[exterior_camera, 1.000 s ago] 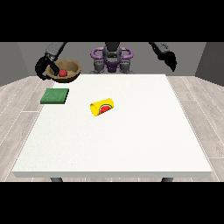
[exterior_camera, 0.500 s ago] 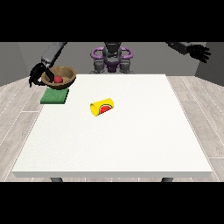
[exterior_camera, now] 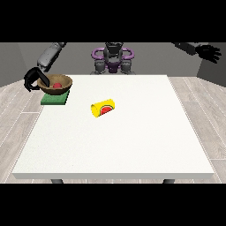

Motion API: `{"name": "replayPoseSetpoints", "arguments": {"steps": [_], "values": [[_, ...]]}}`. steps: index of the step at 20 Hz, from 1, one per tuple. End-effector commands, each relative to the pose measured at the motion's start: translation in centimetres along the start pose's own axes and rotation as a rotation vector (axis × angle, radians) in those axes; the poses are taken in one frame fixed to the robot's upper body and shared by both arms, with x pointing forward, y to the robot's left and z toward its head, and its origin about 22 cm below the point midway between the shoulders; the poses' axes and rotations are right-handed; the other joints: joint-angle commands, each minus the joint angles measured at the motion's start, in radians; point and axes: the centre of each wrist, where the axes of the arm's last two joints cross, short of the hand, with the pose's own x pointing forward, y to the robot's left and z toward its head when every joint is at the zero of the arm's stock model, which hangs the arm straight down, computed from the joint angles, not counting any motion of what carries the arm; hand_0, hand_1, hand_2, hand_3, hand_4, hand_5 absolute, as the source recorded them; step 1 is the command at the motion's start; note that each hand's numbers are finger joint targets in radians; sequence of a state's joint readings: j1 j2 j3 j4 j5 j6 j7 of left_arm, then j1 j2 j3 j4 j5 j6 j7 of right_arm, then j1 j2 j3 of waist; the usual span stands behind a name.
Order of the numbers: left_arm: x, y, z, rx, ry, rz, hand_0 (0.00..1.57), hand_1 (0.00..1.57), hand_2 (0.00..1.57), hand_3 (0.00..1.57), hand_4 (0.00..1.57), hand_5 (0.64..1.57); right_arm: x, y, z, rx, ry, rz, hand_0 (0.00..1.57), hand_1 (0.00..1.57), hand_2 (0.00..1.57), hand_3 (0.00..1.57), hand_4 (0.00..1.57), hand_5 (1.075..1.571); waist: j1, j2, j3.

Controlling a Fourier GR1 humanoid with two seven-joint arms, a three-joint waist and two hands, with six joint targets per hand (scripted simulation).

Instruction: Pick the cup and pour the ball into the bowl, then pick the bowl and place it on the pad

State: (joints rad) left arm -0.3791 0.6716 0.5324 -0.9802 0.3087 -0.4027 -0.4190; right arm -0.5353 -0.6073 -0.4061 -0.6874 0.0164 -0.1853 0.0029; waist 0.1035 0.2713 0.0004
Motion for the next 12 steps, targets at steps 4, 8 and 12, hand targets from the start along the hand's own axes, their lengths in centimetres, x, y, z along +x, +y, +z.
{"name": "replayPoseSetpoints", "arguments": {"steps": [4,8,12], "values": [[-0.6,1.3,0.9,-0.009,0.004,0.019,0.00,0.00,0.00,0.00,1.18,1.551,1.5,-0.4,-0.9,0.042,0.014,-0.030,0.00,0.00,0.42,0.65,0.00,1.460,0.000,0.001,-0.0006],[-1.0,-4.0,-0.3,-0.074,0.078,-0.010,0.00,0.00,0.00,0.00,1.08,1.567,0.9,-0.6,-1.1,0.073,0.066,0.003,0.00,0.00,0.00,0.12,0.00,1.369,-0.018,-0.093,0.0008],[-2.2,-10.5,-0.6,-0.164,0.170,0.060,0.00,0.00,0.00,0.00,0.90,1.559,2.9,-0.5,-1.7,0.104,0.117,0.037,0.00,0.00,0.00,0.00,0.00,1.356,0.010,-0.226,0.0006]]}}
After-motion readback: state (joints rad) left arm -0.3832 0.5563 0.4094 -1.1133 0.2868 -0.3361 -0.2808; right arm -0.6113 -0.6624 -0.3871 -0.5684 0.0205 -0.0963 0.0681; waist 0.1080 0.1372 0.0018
